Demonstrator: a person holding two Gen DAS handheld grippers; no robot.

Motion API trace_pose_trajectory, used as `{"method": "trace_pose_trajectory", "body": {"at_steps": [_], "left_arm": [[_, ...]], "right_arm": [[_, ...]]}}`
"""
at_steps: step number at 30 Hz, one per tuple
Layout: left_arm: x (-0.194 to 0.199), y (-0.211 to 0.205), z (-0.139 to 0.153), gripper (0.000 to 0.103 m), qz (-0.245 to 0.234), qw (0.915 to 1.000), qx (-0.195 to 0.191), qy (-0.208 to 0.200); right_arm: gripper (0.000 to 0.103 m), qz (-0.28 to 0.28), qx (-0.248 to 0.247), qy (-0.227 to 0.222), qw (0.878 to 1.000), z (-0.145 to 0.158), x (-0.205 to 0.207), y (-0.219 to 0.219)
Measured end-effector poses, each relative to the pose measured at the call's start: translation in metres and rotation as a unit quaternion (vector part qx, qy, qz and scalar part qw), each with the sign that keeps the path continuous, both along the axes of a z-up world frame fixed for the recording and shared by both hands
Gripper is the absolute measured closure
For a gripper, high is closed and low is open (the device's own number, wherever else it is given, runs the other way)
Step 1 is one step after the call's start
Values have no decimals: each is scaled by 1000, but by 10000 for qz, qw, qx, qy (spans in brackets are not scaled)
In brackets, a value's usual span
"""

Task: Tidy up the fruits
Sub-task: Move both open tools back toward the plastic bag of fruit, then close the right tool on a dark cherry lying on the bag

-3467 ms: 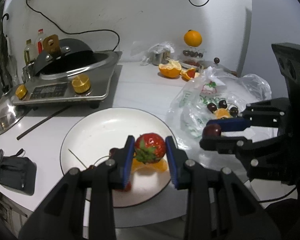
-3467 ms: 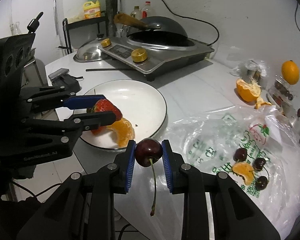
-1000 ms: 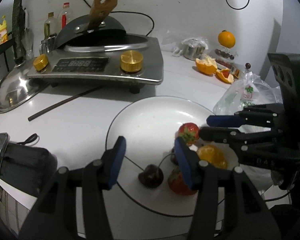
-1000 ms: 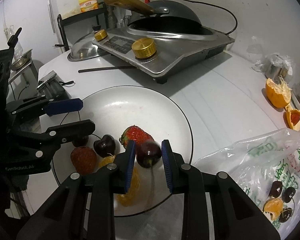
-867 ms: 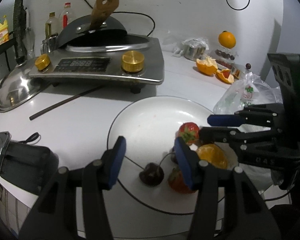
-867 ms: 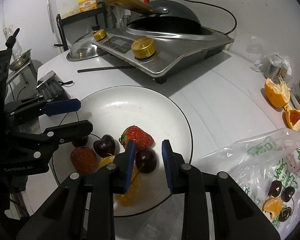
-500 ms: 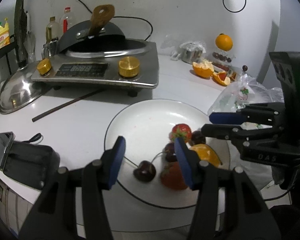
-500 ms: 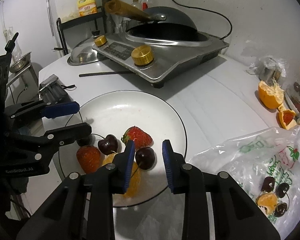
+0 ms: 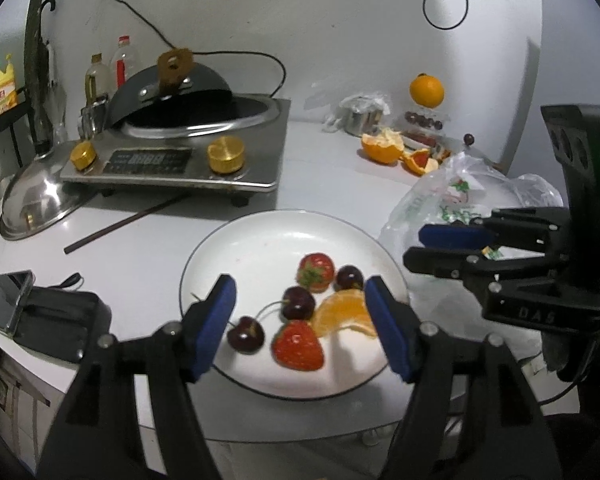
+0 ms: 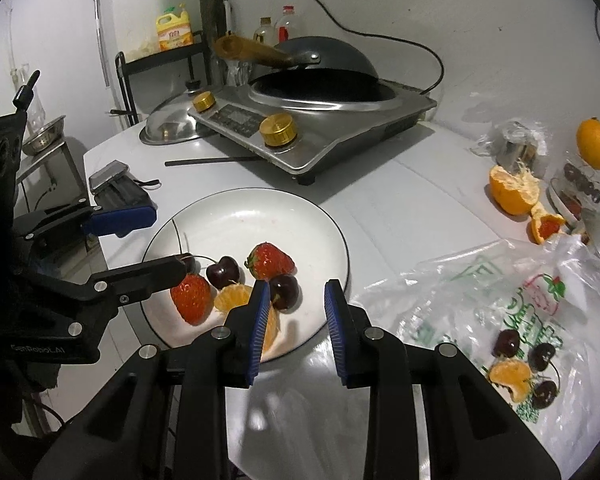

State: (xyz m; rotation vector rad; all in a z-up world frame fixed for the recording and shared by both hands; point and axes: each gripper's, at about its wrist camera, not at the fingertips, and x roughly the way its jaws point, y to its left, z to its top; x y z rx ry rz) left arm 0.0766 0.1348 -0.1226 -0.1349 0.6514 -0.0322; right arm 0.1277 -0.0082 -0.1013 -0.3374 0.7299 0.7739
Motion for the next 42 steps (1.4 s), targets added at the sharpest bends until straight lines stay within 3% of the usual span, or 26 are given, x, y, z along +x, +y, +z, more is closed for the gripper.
{"method": "trace_pose_trajectory", "body": {"at_steps": [21,42], "left_arm": [[-3,-87,25,34,-337,9986,406,-42],[24,-170,32,34,-800,9942,718,24]], "right_arm": [[66,-429,539,-157,9975,21,-23,-93],[66,-910,857,-73,9921,13,-7,-180]]}}
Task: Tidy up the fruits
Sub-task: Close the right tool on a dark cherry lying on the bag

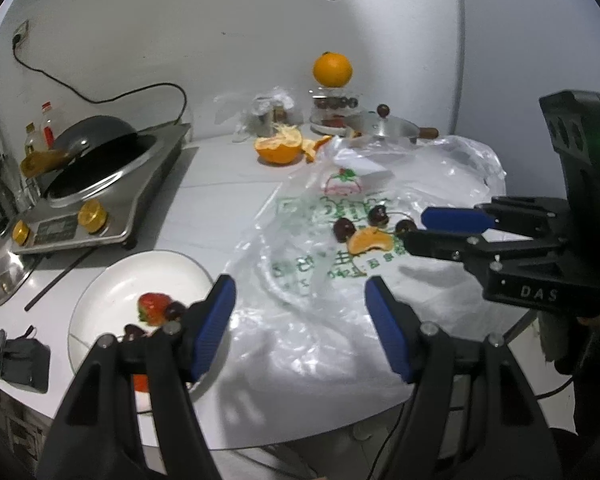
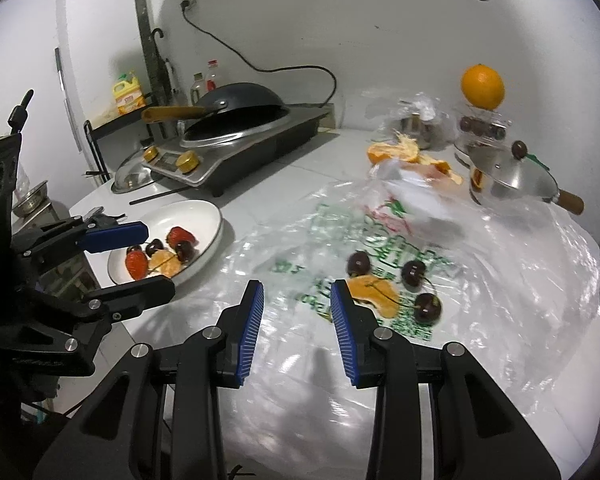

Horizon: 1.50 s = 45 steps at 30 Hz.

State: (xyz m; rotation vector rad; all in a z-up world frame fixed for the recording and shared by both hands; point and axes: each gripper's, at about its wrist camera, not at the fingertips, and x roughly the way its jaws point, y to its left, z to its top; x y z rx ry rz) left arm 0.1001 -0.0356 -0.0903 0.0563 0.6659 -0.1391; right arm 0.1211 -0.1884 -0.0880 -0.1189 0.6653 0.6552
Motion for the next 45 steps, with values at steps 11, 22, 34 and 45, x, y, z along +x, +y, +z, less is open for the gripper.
{"method": "trace_pose_trajectory", "body": {"at_steps": [11,22,34,45], "left_arm": [[27,-36,-8,34,-283,9995,8,156],[51,-55,-22,34,-418,9985,-25,357],[77,-57,-40,34,-484,9971,-133,574],[95,-54,-51,34,-516,9960,-235,697]], "right_arm": [[66,-227,-7,112,9997,-7,18,-35],[66,-374,-125,274,9988,-22,42,-52],[66,-496,-325,644,9962,-45,82,-57],[66,-493,-384,888,9941,-59,104,-52]]}}
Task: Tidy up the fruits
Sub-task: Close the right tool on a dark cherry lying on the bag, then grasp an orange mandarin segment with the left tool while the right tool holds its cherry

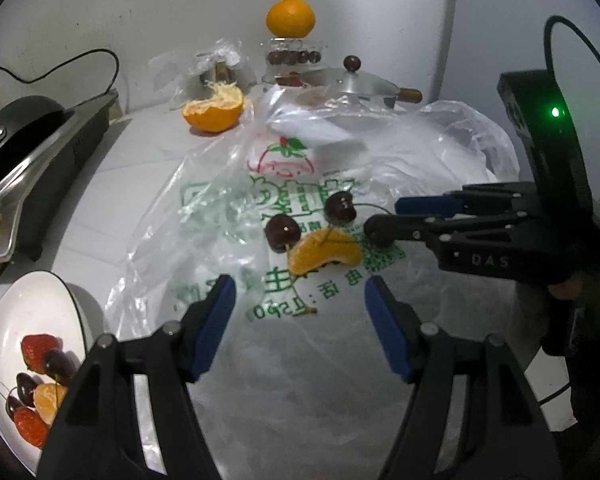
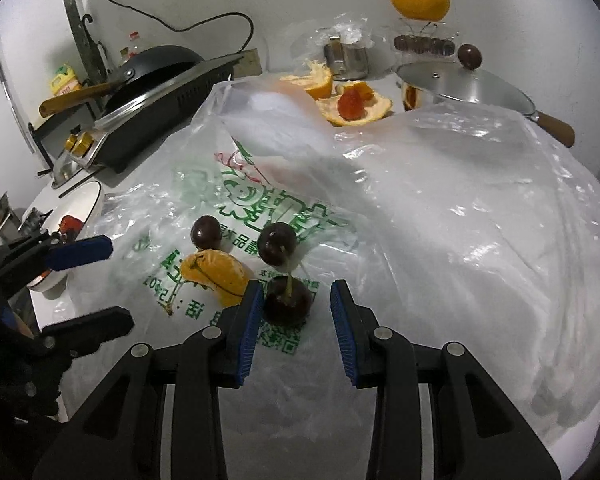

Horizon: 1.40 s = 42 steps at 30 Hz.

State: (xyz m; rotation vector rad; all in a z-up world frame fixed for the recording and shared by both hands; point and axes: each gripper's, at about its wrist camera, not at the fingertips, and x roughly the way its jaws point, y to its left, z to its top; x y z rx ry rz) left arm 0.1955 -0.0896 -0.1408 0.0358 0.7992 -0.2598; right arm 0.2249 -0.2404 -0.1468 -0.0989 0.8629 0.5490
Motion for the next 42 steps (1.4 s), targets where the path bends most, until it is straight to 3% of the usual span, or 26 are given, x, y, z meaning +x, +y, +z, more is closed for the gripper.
{"method": "trace_pose_trajectory", "body": {"at_steps": [12,17,32,42], "left_arm": [[9,1,-6,34,65,9999,-37,80],[10,-3,-5,33,53,10000,19,77],[20,-29,-2,33,-19,9999,87,92],[36,-45,-13,33,-38,9989,459,131]], "right_arm": [[66,261,-18,146,9996,-11,5,8],[72,382,-26,58,9992,-8,1,10],[72,93,341,-279,9990,20,-13,-38],[72,-14,531,-245,9983,15,-9,-57]]}}
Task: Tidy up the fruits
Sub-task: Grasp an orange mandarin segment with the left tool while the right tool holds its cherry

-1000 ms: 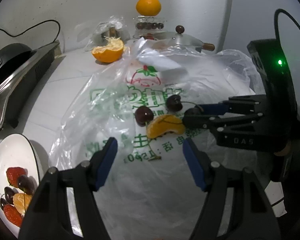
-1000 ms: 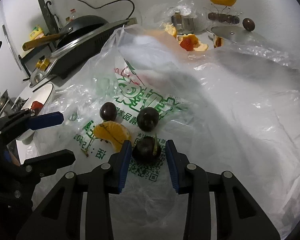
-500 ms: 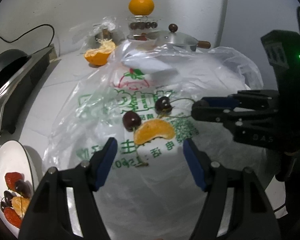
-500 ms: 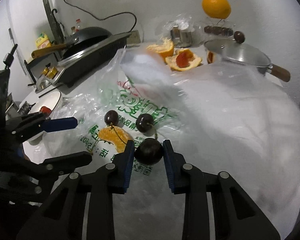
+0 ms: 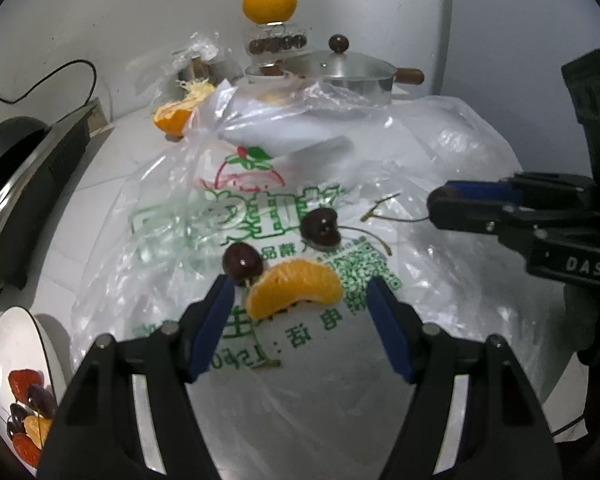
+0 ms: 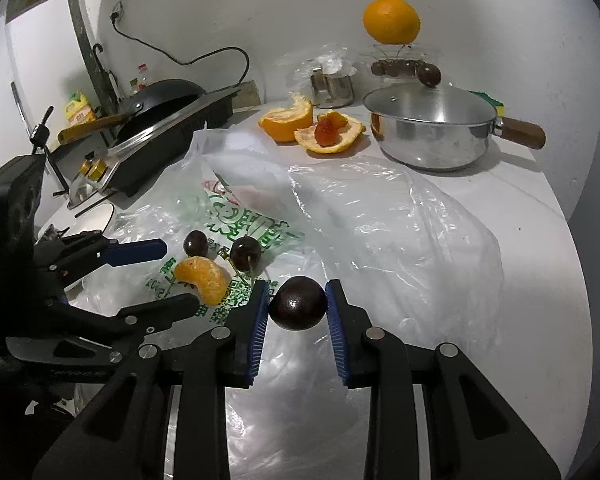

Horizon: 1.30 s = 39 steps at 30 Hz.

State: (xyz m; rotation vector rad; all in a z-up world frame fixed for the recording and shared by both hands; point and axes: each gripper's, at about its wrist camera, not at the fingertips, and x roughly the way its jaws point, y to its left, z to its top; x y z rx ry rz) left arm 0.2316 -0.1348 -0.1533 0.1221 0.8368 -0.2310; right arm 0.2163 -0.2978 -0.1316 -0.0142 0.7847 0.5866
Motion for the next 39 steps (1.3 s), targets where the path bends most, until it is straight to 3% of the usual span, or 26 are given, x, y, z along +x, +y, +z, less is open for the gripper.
{"method": "trace_pose_trajectory", "body": {"at_steps": [13,18,22,33,39], "left_arm": [[12,-22,-15,33,-332,9985,414,157],[9,-14,-6,33,-509,9986,60,163],[13,-15,-9,33,-391,9981,466,59],[23,-20,-18,33,-674,9961,553,165],[28,-15,-18,34,-511,9974,453,237]], "right_arm": [[72,85,232,20,9997,-4,2,-7],[72,85,301,26,9995,-4,3,-9],[72,89,311,22,9995,-4,2,-9],[72,55,345,15,9994,-4,1,-10],[72,54,360,7,9993,-4,2,-10]]}}
